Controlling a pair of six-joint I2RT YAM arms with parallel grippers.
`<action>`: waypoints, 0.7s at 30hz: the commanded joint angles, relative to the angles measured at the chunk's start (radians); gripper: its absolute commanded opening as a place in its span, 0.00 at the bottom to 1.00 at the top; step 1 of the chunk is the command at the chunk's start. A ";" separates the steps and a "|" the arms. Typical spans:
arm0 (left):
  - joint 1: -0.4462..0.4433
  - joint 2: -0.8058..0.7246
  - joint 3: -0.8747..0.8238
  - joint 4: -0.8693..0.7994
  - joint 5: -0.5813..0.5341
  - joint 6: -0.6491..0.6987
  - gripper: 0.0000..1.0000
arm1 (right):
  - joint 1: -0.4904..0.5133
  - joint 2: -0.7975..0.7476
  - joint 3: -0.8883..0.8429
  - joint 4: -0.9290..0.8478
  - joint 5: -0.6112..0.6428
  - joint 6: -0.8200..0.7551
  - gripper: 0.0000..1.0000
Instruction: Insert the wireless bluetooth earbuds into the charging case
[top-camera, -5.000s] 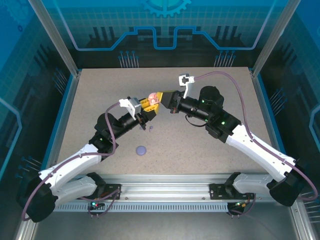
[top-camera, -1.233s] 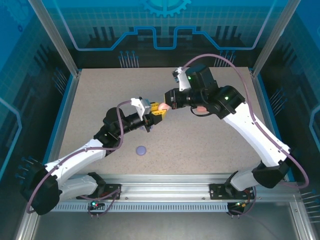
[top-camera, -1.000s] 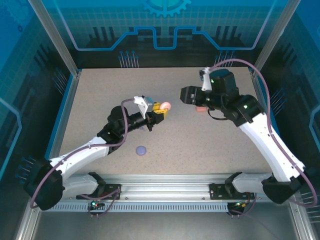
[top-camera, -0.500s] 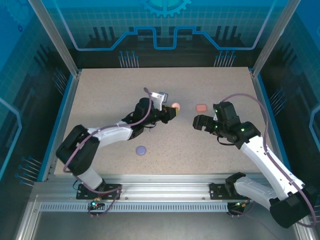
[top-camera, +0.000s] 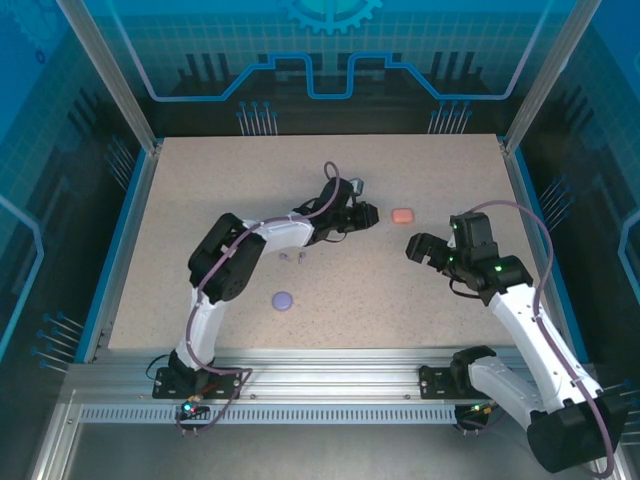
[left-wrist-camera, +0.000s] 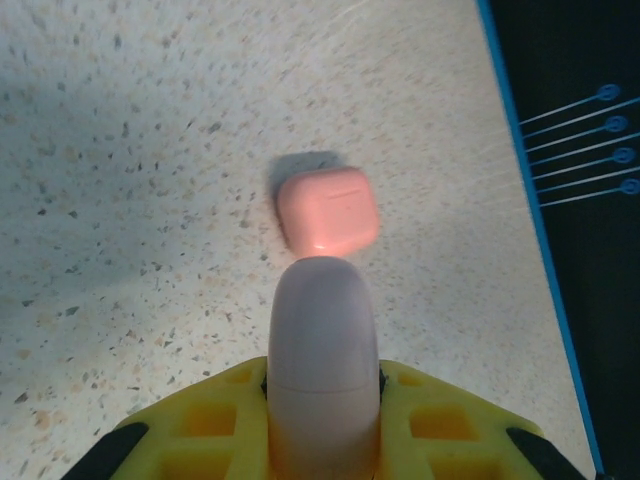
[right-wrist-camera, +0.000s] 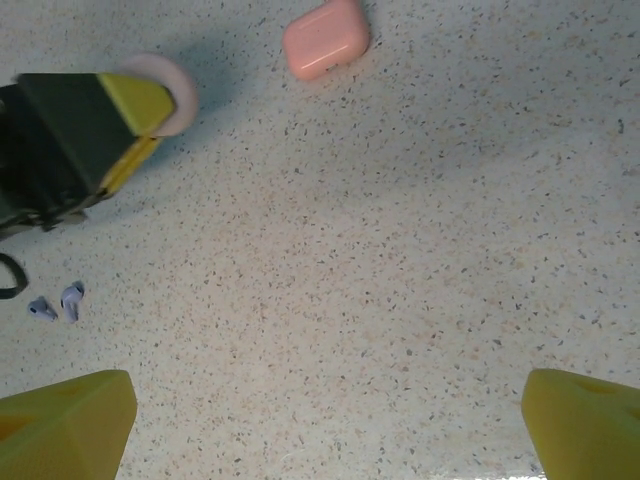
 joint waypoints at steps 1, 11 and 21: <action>-0.008 0.068 0.102 -0.122 -0.007 -0.077 0.00 | -0.029 -0.011 -0.016 0.015 -0.042 -0.017 0.99; -0.010 0.211 0.277 -0.215 -0.014 -0.159 0.00 | -0.052 -0.011 -0.006 0.001 -0.058 -0.033 0.99; -0.001 0.220 0.292 -0.255 -0.029 -0.153 0.29 | -0.057 -0.030 0.010 -0.020 -0.065 -0.034 1.00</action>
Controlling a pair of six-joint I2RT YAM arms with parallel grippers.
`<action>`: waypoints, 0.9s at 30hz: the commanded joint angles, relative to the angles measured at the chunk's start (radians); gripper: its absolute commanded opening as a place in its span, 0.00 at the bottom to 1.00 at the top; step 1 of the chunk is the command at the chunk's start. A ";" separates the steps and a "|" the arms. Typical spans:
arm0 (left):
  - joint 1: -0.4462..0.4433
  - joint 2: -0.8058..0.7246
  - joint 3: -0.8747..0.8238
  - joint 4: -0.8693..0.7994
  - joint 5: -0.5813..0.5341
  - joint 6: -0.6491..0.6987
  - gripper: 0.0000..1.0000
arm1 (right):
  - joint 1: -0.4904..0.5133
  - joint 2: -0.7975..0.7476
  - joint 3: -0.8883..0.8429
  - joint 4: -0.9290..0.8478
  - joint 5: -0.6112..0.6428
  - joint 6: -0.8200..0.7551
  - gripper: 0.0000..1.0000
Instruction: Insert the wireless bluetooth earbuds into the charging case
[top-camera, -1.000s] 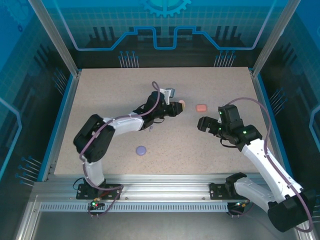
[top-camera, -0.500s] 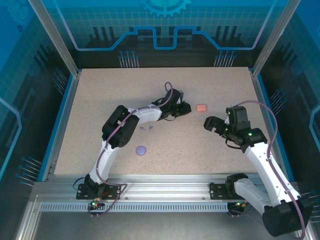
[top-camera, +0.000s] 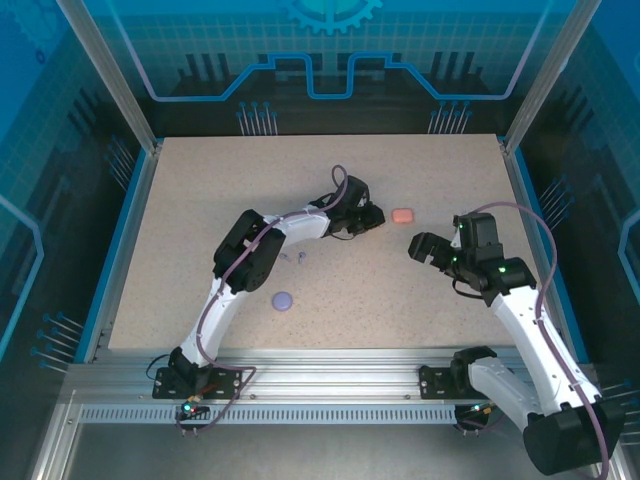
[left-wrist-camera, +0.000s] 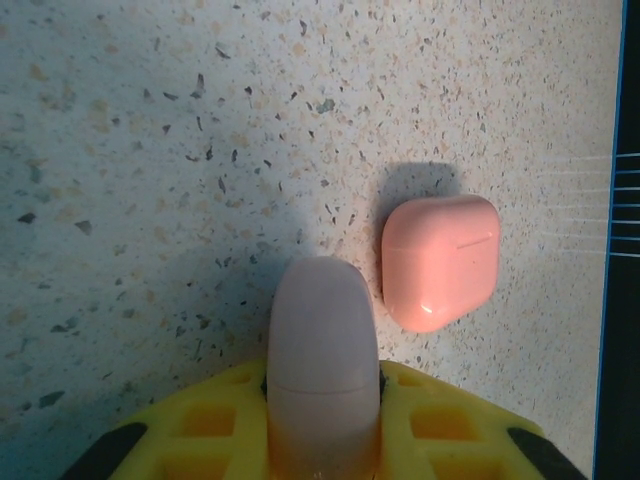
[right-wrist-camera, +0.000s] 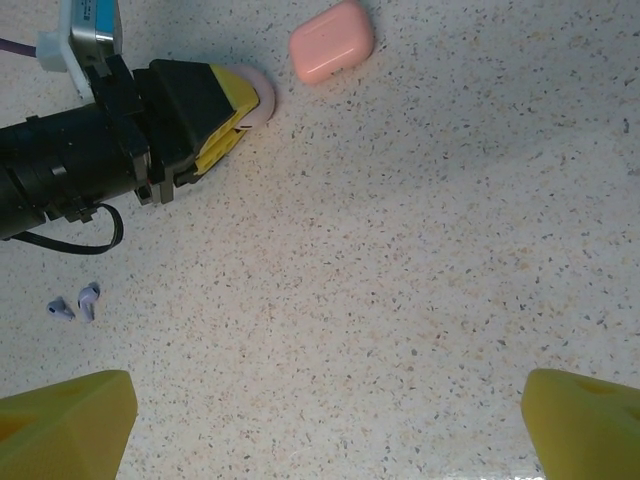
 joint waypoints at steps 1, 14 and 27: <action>0.003 0.015 0.027 -0.061 -0.021 0.005 0.34 | -0.018 -0.014 0.016 -0.020 -0.019 -0.016 0.99; 0.046 -0.058 -0.009 -0.131 -0.057 0.092 0.59 | -0.018 -0.043 0.055 -0.063 -0.007 -0.025 0.99; 0.110 -0.281 -0.150 -0.184 -0.161 0.283 0.78 | -0.018 -0.064 0.049 -0.086 -0.023 -0.029 0.99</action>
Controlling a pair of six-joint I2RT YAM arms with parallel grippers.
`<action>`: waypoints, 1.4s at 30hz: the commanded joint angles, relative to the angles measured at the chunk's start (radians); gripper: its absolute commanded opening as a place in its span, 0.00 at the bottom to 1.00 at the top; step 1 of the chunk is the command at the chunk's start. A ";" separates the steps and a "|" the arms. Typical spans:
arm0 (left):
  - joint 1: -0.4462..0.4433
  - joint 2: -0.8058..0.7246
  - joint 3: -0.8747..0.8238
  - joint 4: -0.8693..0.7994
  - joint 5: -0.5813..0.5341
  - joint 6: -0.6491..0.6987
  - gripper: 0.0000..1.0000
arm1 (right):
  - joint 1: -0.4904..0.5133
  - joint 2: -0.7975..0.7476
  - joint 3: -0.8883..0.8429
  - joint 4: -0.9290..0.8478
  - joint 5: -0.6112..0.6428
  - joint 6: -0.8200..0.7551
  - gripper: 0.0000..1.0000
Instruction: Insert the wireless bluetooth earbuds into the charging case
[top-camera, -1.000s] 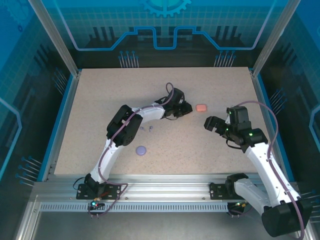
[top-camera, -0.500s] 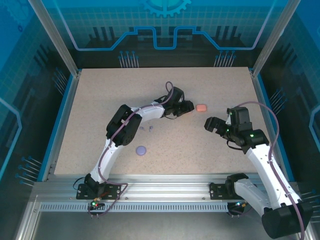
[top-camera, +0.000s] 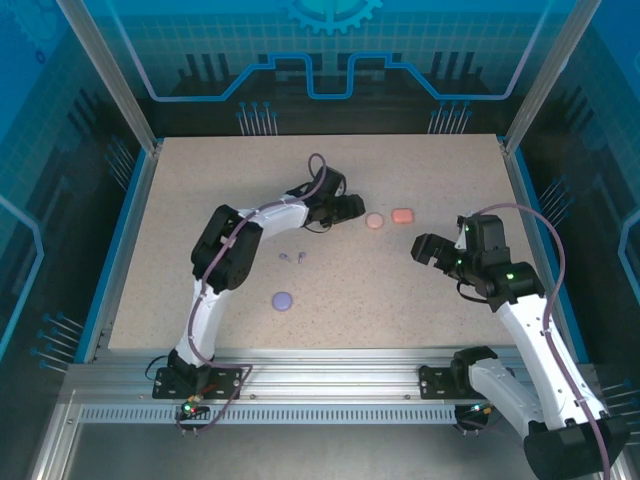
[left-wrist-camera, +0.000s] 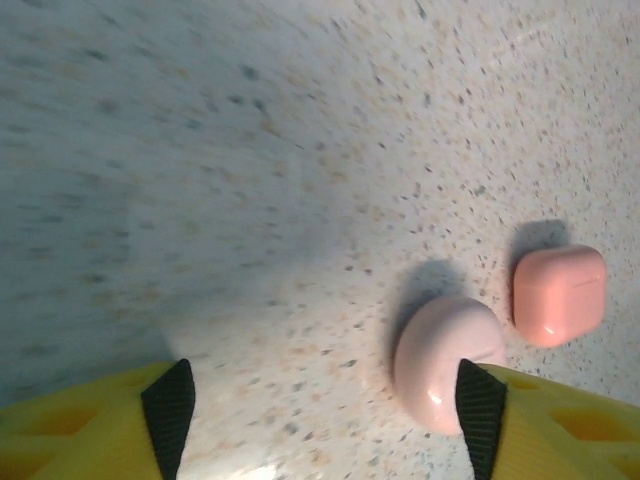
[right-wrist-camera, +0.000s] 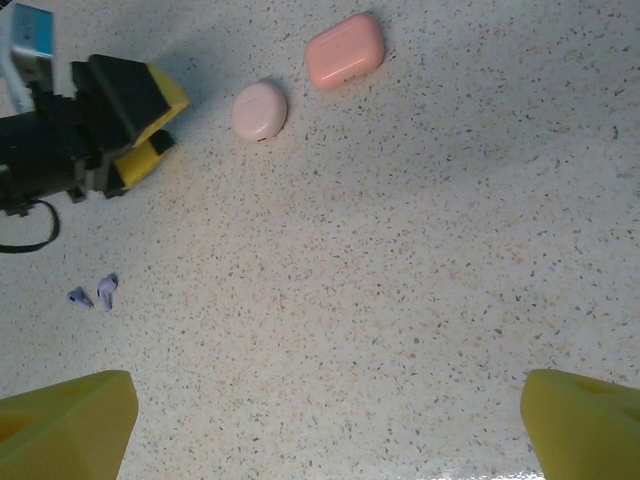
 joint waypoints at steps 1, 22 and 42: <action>0.005 -0.140 -0.035 -0.035 -0.064 0.119 0.81 | -0.016 -0.010 0.013 -0.023 -0.016 -0.019 0.99; 0.006 -0.724 -0.407 0.001 -0.264 0.444 0.99 | 0.044 0.134 -0.090 0.100 -0.007 0.011 1.00; 0.069 -0.991 -0.698 0.127 -0.352 0.408 0.99 | 0.412 0.527 0.154 0.093 0.225 0.113 1.00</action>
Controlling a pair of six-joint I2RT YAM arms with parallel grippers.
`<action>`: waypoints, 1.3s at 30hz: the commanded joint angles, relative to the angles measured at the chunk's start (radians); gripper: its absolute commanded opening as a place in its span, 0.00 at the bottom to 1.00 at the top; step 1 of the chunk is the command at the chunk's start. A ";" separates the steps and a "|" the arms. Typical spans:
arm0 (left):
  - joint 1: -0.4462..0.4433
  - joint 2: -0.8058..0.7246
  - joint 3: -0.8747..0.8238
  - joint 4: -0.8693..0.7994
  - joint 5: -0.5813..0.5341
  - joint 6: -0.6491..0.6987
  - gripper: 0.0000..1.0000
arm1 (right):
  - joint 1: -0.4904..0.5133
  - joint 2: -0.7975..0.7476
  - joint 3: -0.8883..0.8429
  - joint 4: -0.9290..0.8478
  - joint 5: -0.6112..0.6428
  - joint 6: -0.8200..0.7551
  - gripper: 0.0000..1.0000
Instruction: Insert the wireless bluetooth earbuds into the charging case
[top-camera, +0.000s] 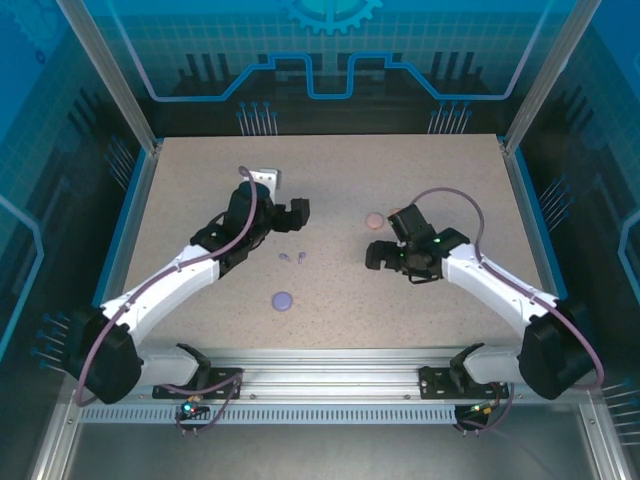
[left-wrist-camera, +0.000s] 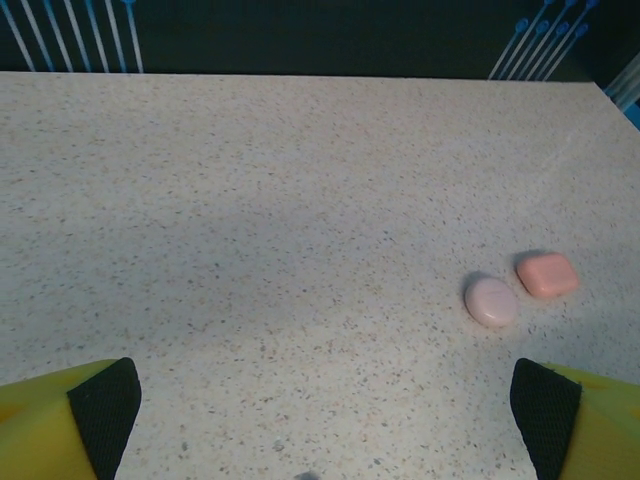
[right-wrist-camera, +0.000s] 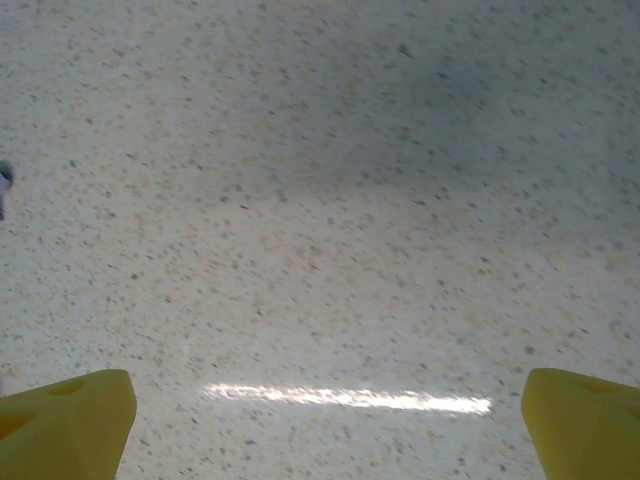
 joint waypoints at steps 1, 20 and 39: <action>0.028 -0.059 -0.043 0.049 -0.019 -0.026 0.99 | 0.063 0.062 0.081 -0.035 0.083 0.037 1.00; 0.210 -0.301 -0.175 -0.092 -0.027 -0.150 0.99 | 0.423 0.600 0.715 -0.281 0.228 0.087 0.99; 0.420 -0.366 -0.206 -0.166 0.023 -0.301 0.99 | 0.532 0.847 0.918 -0.349 0.059 0.214 0.95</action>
